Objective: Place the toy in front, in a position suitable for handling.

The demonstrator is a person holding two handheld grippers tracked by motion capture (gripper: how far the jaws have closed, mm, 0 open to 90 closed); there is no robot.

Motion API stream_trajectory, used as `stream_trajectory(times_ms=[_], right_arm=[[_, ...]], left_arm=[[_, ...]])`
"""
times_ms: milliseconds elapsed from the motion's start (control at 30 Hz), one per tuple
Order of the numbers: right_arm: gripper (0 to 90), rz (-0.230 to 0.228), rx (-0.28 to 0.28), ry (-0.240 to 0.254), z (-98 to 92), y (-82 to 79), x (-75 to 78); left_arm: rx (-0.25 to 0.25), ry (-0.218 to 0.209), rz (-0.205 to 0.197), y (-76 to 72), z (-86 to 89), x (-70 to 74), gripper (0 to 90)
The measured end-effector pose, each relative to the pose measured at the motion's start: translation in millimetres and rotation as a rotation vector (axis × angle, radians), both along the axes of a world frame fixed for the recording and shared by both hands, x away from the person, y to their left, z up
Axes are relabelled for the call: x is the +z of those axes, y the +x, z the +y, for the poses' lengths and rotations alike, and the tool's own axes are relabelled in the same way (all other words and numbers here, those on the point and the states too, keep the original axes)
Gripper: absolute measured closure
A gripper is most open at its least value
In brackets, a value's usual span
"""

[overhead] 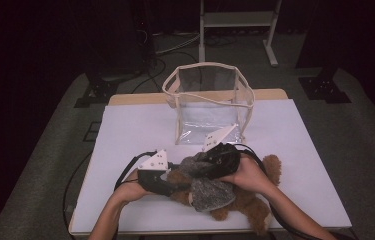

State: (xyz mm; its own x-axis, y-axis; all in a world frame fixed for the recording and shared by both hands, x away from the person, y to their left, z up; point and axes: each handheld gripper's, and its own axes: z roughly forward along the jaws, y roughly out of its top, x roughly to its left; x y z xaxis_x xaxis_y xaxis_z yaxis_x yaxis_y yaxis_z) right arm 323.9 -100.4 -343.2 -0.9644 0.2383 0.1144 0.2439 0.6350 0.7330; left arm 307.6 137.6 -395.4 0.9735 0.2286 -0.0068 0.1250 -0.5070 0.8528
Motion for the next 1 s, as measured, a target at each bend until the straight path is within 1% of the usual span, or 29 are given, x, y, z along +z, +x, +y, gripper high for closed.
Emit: stream_trajectory(times_ms=[33, 67, 100, 133, 167, 233, 300, 400, 500, 533, 567, 700, 767, 800, 833, 933, 1000], right_arm=[[65.7, -0.01, -0.005, -0.009, -4.5, 0.0, 0.2], [65.6, -0.019, -0.021, -0.025, -9.3, -0.7, 1.1], [65.6, -0.033, -0.054, -0.056, -21.9, -1.0, 2.1], [65.6, -0.033, -0.054, -0.056, -21.9, -1.0, 2.1], [65.7, -0.03, -0.078, -0.053, -35.5, -0.1, 2.8], [65.7, -0.027, -0.122, -0.028, -53.2, -0.8, 5.4], [65.7, -0.02, -0.147, -0.008, -64.7, -2.4, 6.9], [65.7, -0.033, -0.179, 0.006, -82.0, -6.0, 7.4], [65.6, -0.038, -0.222, -0.017, -99.8, -8.8, 2.4], [65.6, -0.038, -0.222, -0.017, -99.8, -8.8, 2.4], [65.7, -0.019, -0.243, -0.002, -113.2, -11.2, -5.6], [65.6, -0.002, -0.283, 0.04, -133.5, -18.7, -12.2], [65.6, 0.004, -0.305, 0.047, -144.2, -22.7, -14.9], [65.6, 0.004, -0.305, 0.047, -144.2, -22.7, -14.9], [65.6, 0.012, -0.332, 0.056, -156.3, -26.4, -18.7], [65.6, 0.026, -0.363, 0.063, -169.0, -29.6, -22.7], [65.6, 0.023, -0.379, 0.069, -173.6, -31.1, -24.0]], left_arm=[[-0.001, 0.003, -0.003, 0.1, -0.2, 0.3, 40.6], [-0.002, 0.006, -0.006, 0.2, -0.3, 0.6, 40.5], [-0.003, 0.006, -0.006, 0.2, -0.5, 0.8, 40.3], [-0.003, 0.006, -0.006, 0.2, -0.5, 0.8, 40.2], [-0.002, 0.002, -0.008, 0.5, -0.7, 0.8, 39.8], [0.002, -0.001, -0.006, 0.6, -1.4, 0.6, 39.3], [0.001, 0.0, -0.007, 0.7, -1.2, 0.7, 39.1], [-0.001, 0.0, -0.01, 0.7, -0.2, 0.2, 38.8], [0.003, -0.001, -0.003, 1.2, 0.4, -0.2, 38.4], [0.003, -0.001, -0.003, 1.2, 0.4, -0.2, 38.5], [0.003, -0.003, -0.002, 1.2, 0.1, -0.2, 38.5], [0.0, 0.006, -0.009, 0.0, -0.8, 1.0, 38.4], [0.003, 0.004, -0.008, -0.6, -1.4, 1.1, 38.4], [0.003, 0.004, -0.008, -0.6, -1.4, 1.1, 38.3], [0.003, 0.005, -0.01, -0.7, -1.7, 1.4, 38.3], [0.0, 0.011, -0.015, -1.0, -2.6, 2.0, 38.2], [0.001, 0.014, -0.016, -1.2, -3.1, 2.4, 38.2]])
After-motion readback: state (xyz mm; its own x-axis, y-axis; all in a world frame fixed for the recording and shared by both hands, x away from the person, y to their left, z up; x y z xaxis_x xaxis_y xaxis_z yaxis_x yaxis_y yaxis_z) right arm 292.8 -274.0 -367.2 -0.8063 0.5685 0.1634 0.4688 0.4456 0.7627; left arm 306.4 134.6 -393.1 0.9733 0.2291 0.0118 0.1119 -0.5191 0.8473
